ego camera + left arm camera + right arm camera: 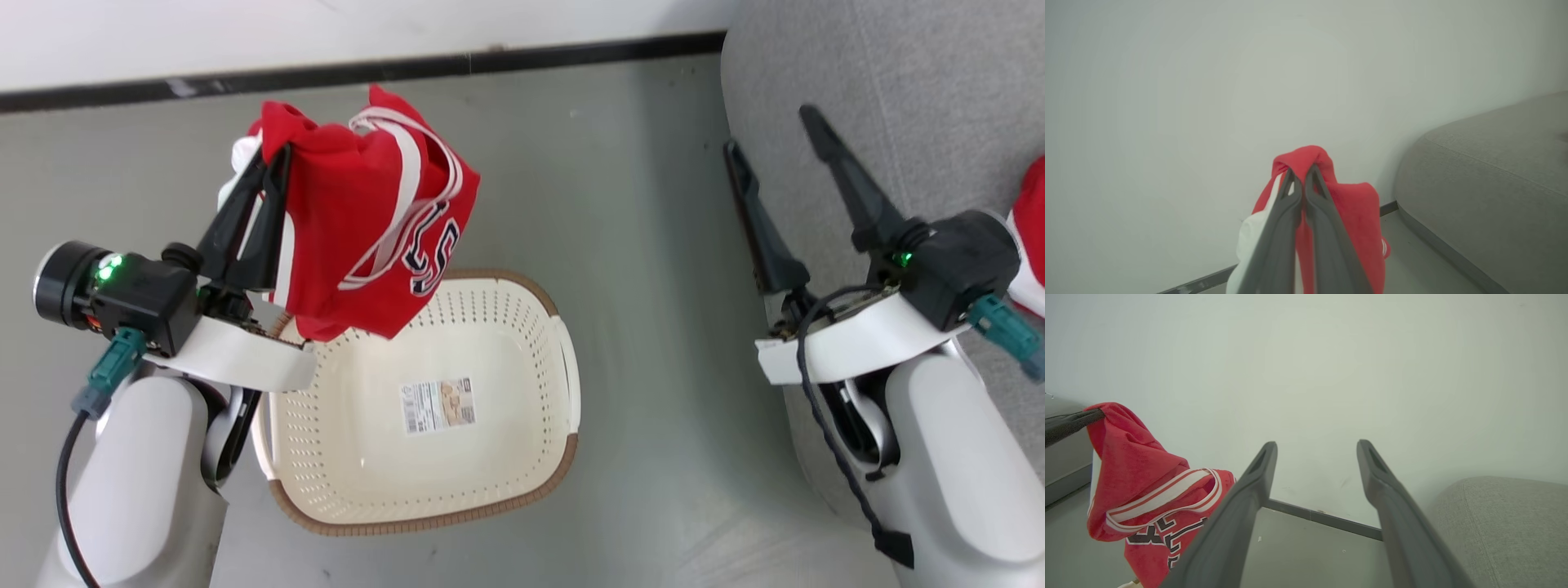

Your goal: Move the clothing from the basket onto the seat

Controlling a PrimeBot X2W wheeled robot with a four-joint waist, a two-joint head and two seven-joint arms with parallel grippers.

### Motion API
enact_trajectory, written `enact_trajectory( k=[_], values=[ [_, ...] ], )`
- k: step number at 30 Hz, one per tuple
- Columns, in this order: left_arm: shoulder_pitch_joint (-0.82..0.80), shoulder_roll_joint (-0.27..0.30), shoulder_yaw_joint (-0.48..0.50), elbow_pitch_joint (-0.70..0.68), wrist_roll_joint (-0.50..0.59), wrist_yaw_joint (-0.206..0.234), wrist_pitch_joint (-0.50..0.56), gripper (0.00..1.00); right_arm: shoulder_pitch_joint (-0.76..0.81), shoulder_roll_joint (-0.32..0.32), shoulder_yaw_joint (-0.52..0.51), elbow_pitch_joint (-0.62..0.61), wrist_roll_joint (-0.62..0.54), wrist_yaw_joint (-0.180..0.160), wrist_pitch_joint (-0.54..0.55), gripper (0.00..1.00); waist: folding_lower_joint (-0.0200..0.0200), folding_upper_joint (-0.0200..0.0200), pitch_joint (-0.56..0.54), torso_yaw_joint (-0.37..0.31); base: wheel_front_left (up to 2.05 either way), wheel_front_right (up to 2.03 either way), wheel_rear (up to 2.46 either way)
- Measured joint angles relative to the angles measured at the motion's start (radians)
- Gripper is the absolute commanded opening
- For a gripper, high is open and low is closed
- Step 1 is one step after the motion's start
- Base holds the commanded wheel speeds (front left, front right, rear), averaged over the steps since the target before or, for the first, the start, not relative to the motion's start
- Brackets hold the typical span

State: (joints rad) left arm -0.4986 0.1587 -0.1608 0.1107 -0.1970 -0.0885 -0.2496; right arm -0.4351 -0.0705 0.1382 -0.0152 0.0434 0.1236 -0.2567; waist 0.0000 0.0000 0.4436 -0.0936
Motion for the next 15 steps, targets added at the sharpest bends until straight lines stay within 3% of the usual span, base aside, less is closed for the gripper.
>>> enact_trajectory(
  k=[15],
  values=[
    [0.095,0.022,-0.079,-0.021,0.006,-0.021,0.0,0.0,0.153,-0.01,0.053,0.084,0.016,0.0,0.0,1.0,0.0,0.0,-0.197,0.028,0.0,0.0,0.0]
  ],
)
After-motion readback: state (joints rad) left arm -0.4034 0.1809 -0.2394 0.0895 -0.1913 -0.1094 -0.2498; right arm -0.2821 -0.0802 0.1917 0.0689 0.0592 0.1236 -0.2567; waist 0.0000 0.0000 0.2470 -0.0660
